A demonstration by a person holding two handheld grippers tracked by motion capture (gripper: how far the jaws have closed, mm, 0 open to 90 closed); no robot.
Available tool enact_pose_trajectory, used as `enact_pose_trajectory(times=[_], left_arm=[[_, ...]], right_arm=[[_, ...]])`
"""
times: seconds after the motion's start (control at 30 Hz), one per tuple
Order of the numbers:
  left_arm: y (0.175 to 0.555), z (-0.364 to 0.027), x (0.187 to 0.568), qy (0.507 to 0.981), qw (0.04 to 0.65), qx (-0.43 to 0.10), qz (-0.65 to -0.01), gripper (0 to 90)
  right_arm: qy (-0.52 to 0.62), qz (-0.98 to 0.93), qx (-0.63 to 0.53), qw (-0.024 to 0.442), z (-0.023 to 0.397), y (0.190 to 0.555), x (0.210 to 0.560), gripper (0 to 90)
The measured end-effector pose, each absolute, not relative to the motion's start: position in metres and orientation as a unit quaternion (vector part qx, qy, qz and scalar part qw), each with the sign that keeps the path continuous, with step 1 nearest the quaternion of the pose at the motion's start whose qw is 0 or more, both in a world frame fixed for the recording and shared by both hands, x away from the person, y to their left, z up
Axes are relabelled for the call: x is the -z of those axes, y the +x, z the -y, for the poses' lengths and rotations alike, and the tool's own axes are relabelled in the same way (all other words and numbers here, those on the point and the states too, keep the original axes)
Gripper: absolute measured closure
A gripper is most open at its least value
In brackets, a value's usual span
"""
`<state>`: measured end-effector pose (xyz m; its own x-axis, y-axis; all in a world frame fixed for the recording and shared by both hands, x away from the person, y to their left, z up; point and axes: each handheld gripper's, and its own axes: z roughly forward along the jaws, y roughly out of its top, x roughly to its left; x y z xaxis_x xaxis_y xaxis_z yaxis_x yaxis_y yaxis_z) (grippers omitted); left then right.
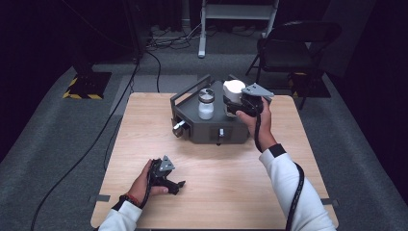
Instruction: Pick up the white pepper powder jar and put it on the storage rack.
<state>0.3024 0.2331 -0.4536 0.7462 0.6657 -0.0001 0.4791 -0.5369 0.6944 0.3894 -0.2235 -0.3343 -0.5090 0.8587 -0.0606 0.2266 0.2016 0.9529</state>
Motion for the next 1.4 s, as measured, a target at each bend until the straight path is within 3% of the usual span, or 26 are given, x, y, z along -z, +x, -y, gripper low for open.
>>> enact_pose_trajectory(times=[1.13,1.4], left_arm=[[0.303,-0.233,0.454,0.867,0.350,-0.132,-0.329,0.1],[0.303,-0.233,0.454,0.867,0.350,-0.133,-0.328,0.1]], right_arm=[[0.383,-0.714,-0.499,0.308,0.236,0.401,0.363,27.8],[0.383,-0.722,-0.491,0.303,0.238,0.401,0.363,14.5]])
